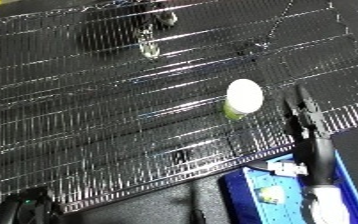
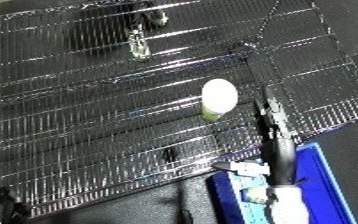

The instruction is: Pick up the object and place it into the box

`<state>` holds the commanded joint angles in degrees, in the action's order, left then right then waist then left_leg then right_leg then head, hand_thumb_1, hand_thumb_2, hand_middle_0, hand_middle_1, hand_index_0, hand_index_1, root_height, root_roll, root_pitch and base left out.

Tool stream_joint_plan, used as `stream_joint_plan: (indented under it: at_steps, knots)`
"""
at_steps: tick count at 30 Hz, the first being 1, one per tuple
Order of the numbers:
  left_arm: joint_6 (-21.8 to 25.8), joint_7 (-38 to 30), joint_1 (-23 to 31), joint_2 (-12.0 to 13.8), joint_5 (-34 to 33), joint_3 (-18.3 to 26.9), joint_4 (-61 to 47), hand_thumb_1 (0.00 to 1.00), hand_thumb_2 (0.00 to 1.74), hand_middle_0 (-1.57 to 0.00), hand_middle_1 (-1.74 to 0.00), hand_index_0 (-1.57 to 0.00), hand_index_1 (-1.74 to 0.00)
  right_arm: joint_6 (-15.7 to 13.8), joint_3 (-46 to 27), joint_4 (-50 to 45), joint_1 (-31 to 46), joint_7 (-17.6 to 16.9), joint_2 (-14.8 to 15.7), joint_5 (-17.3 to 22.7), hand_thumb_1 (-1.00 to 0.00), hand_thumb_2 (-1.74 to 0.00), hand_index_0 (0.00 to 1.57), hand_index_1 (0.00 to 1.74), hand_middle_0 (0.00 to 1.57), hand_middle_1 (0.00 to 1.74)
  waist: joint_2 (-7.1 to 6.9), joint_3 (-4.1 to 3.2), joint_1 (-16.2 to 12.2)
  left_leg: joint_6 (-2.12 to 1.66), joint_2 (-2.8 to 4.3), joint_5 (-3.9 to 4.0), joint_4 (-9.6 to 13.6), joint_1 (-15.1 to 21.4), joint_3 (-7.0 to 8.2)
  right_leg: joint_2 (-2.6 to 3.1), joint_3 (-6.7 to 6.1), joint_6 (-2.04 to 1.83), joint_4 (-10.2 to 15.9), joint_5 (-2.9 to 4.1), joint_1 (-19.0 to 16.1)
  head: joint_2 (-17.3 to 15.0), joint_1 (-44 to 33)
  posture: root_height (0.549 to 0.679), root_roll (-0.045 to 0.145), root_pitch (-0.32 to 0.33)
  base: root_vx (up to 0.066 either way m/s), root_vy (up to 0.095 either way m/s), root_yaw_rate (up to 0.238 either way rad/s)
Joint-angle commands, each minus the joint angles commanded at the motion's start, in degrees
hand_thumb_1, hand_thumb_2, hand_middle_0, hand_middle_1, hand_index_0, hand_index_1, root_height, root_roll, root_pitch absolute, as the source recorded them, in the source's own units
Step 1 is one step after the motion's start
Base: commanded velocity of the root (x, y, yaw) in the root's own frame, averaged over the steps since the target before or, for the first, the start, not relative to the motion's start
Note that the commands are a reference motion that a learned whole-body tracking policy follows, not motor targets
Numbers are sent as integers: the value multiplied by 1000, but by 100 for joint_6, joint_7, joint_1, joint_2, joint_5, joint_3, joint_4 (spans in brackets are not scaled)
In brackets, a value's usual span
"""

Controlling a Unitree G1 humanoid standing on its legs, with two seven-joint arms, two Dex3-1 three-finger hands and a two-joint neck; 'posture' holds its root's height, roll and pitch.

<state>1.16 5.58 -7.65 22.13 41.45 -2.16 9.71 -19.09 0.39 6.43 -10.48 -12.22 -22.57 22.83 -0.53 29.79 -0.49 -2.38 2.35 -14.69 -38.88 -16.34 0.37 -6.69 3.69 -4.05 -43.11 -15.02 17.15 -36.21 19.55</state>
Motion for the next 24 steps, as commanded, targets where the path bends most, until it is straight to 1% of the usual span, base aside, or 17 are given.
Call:
stream_joint_plan:
  at_steps: [3, 8, 13, 18, 24]
  knots:
    - [-39, 13, 12, 10, -38, -6, -9, 1000, 1740, -1570, -1740, -1570, -1740, 38, 7, 25, 2, -35, 3, 15, 0, 0, 0, 0, 0, 0, 18, 0, -15, 3, 1, -22, -44, -38, 10, -10, -12, -1, -35, -3, 48, 80, 157, 642, 44, -115, 35, -40, -33]
    - [-97, 47, 39, 76, -106, -2, -47, 1000, 1740, -1570, -1740, -1570, -1740, 89, -1, 94, -68, -118, -30, 85, 0, 0, 0, 0, 0, 0, 63, 0, -40, 18, 3, -63, -146, -162, 27, -14, -35, 4, -138, -20, 193, 412, 651, 640, 46, -104, 22, -51, -42]
    - [-155, 32, -28, 163, -125, -44, -82, 1000, 1740, -1570, -1740, -1570, -1740, 139, -14, 224, -301, -310, -114, 191, 0, 0, 0, 0, 0, 0, 128, 0, -68, 39, -18, -116, -317, -389, 26, -1, -71, 29, -304, -46, 435, 638, 919, 637, 50, -87, -7, -40, -45]
    - [-250, 15, -150, 270, -96, -147, -103, 1000, 1740, -1570, -1740, -1570, -1740, 164, -57, 431, -560, -505, -198, 237, 0, 0, 0, 0, 0, 0, 217, 0, -92, 64, -67, -169, -473, -622, 16, -6, -104, 55, -466, -71, 689, 858, 986, 634, 55, -67, -10, -37, -14]
    - [-274, -20, -296, 391, -40, -264, -118, 1000, 1740, -1570, -1740, -1570, -1740, 241, -16, 658, -835, -580, -326, 276, 0, 0, 0, 0, 0, 0, 296, 0, -89, 65, -100, -200, -589, -882, 18, -18, -123, 81, -553, -80, 943, 1071, 1078, 632, 62, -38, -18, -29, -2]
